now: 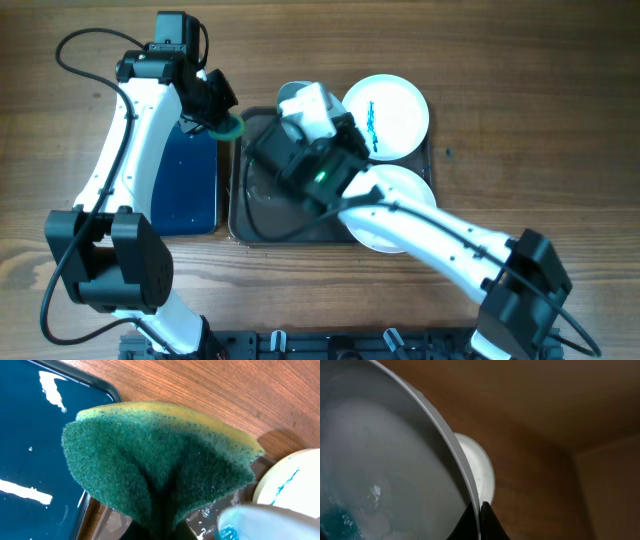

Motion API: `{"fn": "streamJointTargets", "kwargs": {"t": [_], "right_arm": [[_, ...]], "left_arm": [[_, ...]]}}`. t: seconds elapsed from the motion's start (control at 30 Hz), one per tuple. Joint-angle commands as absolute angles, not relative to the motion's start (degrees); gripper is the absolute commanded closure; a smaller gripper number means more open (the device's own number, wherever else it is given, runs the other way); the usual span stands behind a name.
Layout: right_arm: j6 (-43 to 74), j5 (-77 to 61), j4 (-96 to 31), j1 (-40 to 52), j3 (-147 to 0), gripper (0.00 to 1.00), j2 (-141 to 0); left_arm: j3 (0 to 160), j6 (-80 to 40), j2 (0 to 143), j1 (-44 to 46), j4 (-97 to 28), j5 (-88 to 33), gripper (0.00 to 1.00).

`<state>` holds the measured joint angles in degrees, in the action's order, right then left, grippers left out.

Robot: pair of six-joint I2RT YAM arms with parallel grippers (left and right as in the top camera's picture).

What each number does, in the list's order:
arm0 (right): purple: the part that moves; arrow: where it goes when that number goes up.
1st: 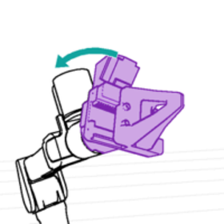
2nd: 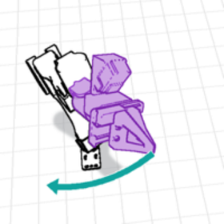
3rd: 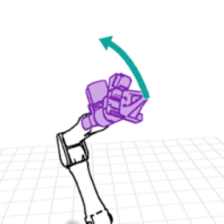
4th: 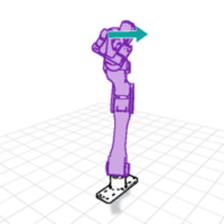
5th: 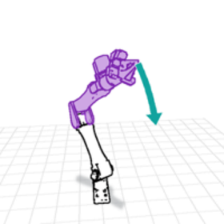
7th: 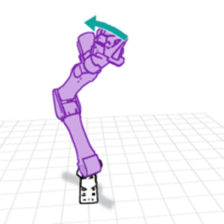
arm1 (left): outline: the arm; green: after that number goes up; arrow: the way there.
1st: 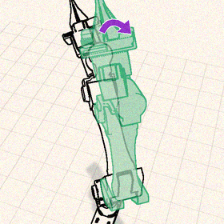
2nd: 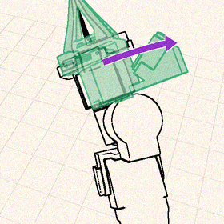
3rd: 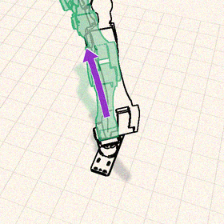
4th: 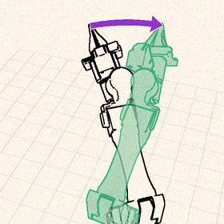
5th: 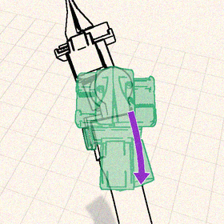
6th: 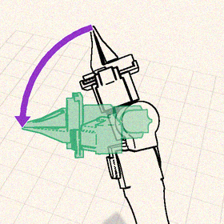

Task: Clean dirty plates on tray and stack at the side
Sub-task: 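Lift the cleaned plate with the right gripper and place it right of the tray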

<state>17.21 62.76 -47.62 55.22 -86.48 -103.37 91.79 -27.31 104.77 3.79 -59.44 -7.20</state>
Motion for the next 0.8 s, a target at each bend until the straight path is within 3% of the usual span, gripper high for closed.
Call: {"fn": "streamJointTargets", "kwargs": {"t": [0.0,0.1,0.23,0.33,0.43,0.53,0.6,0.77], "right_arm": [[16.45,81.32,-47.64,58.63,-87.15,0.96,-102.65],[16.47,87.18,-47.22,60.47,-87.15,0.96,-102.63],[16.58,83.15,-47.22,60.34,-87.15,0.96,-102.63],[18.55,62.02,-48.23,57.08,-87.15,0.96,-102.45],[28.60,45.93,-52.27,52.77,-87.15,0.96,-100.88],[31.90,24.67,-53.89,42.87,-87.15,0.96,-96.86],[31.33,4.99,-56.47,26.02,-87.15,0.96,-91.22],[28.01,-7.44,-59.90,3.62,-87.02,0.96,-88.16]], "left_arm": [[92.64,-27.94,104.03,3.62,-59.46,-8.08,0.96],[92.64,-27.94,104.03,3.62,-59.44,-8.08,0.96],[92.64,-27.94,104.03,3.62,-59.40,-8.08,0.96],[92.64,-27.94,104.03,3.64,-59.59,-8.10,0.96],[92.64,-27.92,104.03,3.90,-61.14,-8.10,0.96],[92.58,-27.88,104.03,5.17,-62.13,-8.05,0.96],[92.58,-27.31,104.03,6.37,-63.99,-6.96,0.96],[92.58,-27.51,104.03,7.16,-63.05,-7.01,0.96]]}}
